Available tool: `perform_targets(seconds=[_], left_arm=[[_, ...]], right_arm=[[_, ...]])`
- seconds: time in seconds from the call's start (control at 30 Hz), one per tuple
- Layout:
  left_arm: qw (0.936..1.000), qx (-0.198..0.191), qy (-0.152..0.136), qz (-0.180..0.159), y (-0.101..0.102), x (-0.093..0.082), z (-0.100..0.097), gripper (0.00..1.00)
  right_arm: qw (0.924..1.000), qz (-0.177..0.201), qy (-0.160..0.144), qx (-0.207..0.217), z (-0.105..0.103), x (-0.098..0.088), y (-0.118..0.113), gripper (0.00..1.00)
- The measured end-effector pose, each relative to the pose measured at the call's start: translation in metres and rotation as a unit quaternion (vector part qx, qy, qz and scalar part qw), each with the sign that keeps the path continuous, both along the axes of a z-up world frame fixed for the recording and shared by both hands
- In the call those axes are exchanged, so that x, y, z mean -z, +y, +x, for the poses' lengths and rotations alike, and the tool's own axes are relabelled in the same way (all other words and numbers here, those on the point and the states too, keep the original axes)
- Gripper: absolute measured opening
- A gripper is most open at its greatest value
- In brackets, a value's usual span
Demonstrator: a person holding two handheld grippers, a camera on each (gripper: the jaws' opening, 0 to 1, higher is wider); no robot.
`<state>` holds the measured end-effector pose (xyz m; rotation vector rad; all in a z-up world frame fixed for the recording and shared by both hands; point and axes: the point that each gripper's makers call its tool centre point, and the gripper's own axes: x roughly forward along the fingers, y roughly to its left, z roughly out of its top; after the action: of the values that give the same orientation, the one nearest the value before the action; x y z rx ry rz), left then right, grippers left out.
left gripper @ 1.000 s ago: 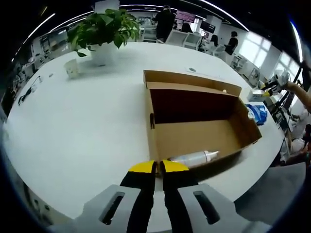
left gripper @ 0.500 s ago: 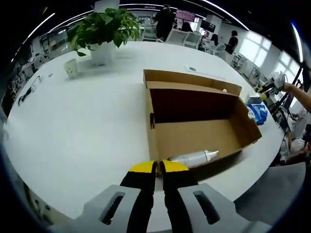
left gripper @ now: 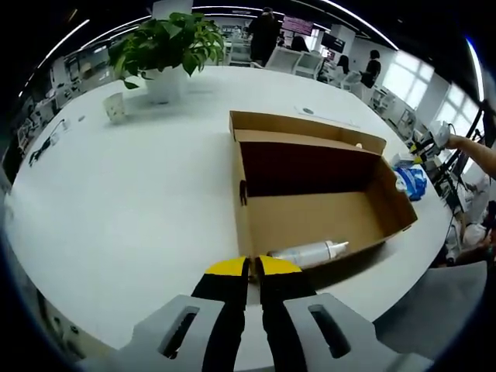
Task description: Operate the shoe box by opening the lid, removing the specified soft item, and placing it in the target area until the item is outside and the box remains undamaged.
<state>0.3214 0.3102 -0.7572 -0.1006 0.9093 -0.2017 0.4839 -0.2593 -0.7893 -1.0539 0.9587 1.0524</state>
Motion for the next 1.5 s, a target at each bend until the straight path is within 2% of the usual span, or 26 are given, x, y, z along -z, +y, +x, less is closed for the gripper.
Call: perform_targets(seconds=[0.27,0.37,0.67,0.97,1.5], left_arm=[[1.0,-0.001,0.0,-0.003,0.001,0.0,0.0,0.03],[1.0,-0.001,-0.001,-0.002,0.0,-0.001,0.0,0.03],[1.0,-0.001,0.0,-0.003,0.0,-0.001,0.001,0.03],[1.0,0.0,0.001,-0.004,0.0,-0.001,0.001,0.03],[0.9999,0.012,0.003,0.003,0.001,0.001,0.001,0.04]], right_arm=[[0.9995,-0.022,0.004,-0.021,0.002,0.008,-0.008,0.15],[0.998,-0.049,0.004,-0.041,0.002,0.014,-0.014,0.15],[0.9971,-0.055,0.009,-0.053,0.006,0.014,-0.016,0.15],[0.9971,-0.061,0.017,-0.041,0.008,0.016,-0.02,0.15],[0.9963,-0.076,-0.003,-0.04,0.014,0.015,-0.022,0.18]])
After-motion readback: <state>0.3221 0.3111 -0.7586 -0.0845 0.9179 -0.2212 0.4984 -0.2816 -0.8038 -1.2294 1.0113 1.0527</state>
